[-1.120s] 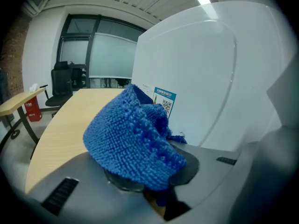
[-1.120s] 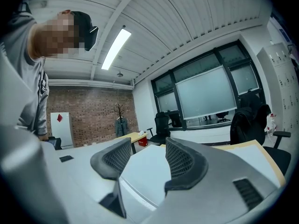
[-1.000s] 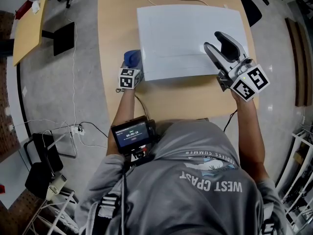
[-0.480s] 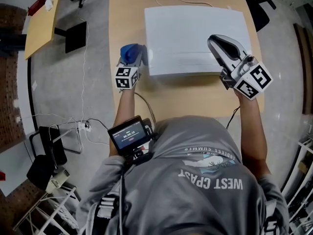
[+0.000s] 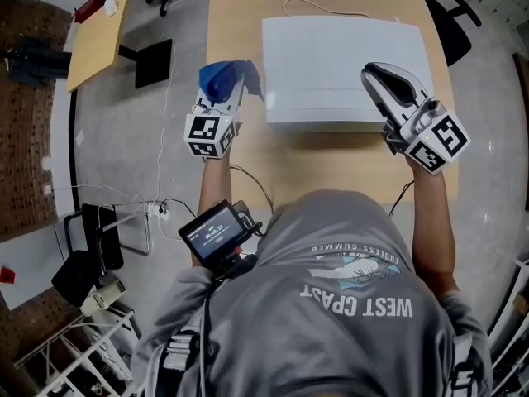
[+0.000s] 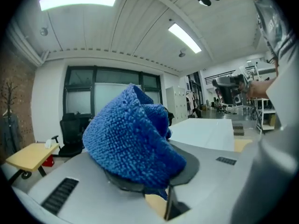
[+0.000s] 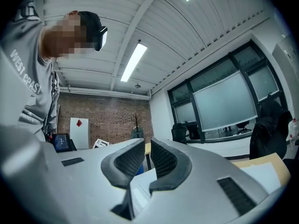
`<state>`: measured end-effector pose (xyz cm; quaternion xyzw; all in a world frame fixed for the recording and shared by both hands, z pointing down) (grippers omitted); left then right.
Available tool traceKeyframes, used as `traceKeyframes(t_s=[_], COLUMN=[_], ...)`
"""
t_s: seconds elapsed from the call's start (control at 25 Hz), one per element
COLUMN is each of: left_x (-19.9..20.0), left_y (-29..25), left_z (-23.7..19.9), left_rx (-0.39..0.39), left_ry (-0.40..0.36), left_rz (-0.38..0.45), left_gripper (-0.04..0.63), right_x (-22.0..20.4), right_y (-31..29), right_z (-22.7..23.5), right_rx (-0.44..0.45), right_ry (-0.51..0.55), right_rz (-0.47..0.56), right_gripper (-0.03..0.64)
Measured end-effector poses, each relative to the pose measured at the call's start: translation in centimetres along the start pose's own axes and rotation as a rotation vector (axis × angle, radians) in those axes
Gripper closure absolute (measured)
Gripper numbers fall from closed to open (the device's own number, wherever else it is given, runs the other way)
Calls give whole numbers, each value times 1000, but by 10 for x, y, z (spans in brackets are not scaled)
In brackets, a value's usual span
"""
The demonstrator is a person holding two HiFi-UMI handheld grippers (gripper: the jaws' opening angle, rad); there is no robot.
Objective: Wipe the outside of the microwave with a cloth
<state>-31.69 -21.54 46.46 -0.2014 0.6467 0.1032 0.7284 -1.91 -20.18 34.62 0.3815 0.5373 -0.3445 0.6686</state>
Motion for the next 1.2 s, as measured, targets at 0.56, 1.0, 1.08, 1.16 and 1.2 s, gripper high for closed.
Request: traceKeyframes(t_s=[0.56, 1.0, 1.08, 1.16, 1.2], left_x=[101, 122, 113, 105, 101], left_y=[23, 9, 13, 15, 16], left_z=[49, 59, 57, 56, 56], left_rx=[-165, -228, -231, -236, -239], left_ry=[-119, -137, -140, -142, -143], left_rz=[223, 238, 236, 234, 233], left_gripper=[509, 509, 509, 509, 509], right_x=[-17, 1, -10, -19, -24], right_y=[23, 26, 25, 24, 24], right_z=[-2, 9, 4, 1, -1], right_rx=[5, -4, -3, -5, -6], right_ry=[-5, -8, -10, -12, -13], right_rz=[-54, -56, -56, -59, -60], right_gripper=[584, 584, 584, 584, 584])
Point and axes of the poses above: the fingertips, and each gripper's own axes: y backward along the fingers, z to its right, x out of its top, the point moved 4 cm from there along y, backward along the fingers, and after that the axes turned 4 degrees about z, right-handed, at the moved point
